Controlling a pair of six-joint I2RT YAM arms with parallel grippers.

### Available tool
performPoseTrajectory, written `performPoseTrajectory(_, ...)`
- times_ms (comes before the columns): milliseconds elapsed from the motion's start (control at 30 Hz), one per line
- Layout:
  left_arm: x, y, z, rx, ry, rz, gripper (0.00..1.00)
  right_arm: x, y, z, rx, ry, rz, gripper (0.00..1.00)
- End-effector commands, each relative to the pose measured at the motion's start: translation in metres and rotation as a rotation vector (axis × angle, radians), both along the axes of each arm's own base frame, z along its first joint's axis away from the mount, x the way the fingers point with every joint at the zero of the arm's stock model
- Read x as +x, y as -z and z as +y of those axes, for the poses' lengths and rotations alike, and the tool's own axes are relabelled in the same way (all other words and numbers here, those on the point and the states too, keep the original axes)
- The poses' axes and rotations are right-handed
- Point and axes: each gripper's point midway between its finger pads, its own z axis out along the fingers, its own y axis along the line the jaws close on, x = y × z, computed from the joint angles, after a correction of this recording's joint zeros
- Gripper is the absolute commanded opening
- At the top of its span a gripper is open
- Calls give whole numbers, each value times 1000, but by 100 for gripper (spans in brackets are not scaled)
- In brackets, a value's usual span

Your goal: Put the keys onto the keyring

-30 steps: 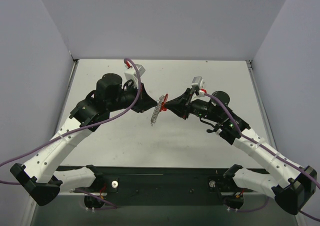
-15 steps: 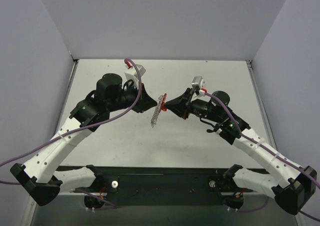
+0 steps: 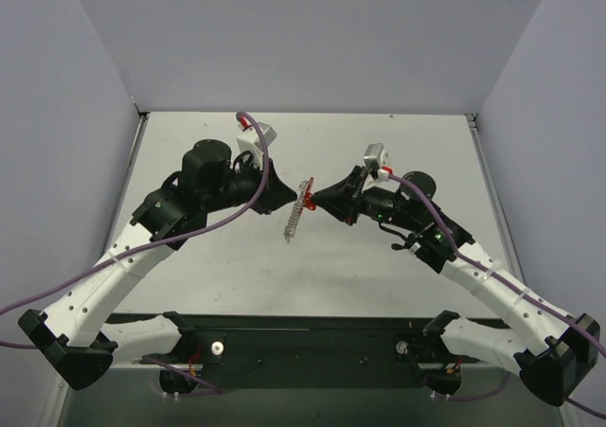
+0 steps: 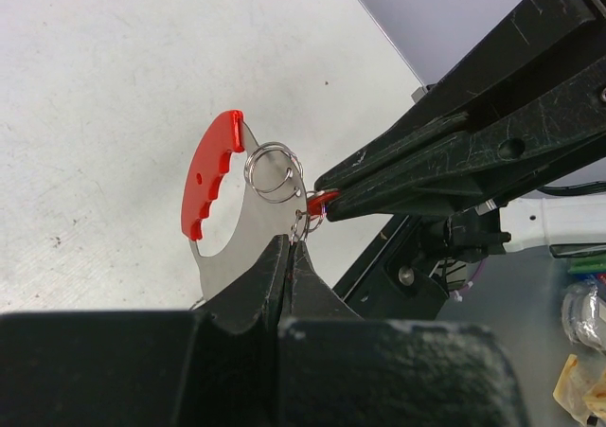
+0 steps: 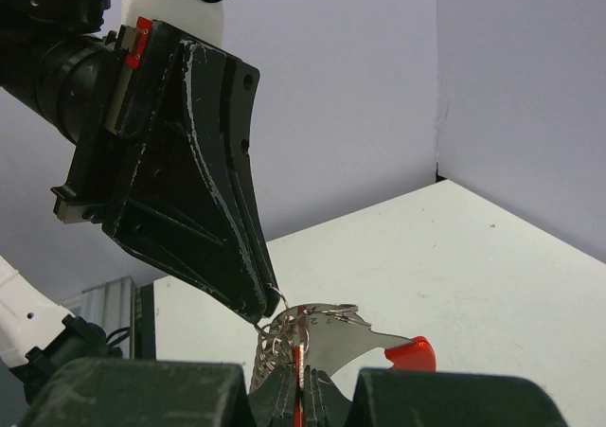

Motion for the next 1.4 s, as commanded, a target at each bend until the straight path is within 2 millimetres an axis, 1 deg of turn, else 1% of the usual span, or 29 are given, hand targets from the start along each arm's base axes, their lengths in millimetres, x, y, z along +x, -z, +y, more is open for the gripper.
performPoseTrajectory(0,1,-11,19,28,-55,-56,0,10,-38,-13,75,64,-108,0)
performPoseTrajectory(867,1,-6,26,81,-54,-101,0,11,-41,-14,79,64,-114,0)
performPoseTrajectory(1367,0,3,28,131,-47,-103,0,13,-41,-14,79,62,-115,0)
